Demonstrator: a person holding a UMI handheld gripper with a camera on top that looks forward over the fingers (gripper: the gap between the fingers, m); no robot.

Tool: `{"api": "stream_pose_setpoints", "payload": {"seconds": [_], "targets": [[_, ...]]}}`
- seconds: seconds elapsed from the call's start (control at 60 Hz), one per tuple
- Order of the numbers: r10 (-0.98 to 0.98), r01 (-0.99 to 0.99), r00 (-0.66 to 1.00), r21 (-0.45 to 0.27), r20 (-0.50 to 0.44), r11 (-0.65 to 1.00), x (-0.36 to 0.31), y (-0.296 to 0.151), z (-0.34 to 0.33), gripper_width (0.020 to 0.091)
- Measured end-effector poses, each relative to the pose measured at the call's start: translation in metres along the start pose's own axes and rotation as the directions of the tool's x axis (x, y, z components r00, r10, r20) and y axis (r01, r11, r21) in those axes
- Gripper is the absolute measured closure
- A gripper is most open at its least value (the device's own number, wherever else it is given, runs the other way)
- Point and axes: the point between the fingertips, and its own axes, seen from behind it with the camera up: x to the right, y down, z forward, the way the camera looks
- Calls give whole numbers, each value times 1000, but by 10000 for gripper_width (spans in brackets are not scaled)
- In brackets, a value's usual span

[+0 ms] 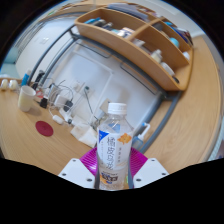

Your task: Pour water

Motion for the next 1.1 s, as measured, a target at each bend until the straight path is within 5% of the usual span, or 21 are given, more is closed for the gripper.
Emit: {"api": "stream_pose_setpoints", "payload": {"seconds": [0.183,0.45,0.767,1.1], "targets": [[-470,466,882,121,12,877,-86,-94,29,715],[-898,890,426,228,-107,395,-193,-178,65,715],[-946,977,-105,147,-305,-156,-247,-221,73,718],[-918,954,-224,116,-328,-275,-268,-224,67,718]]}}
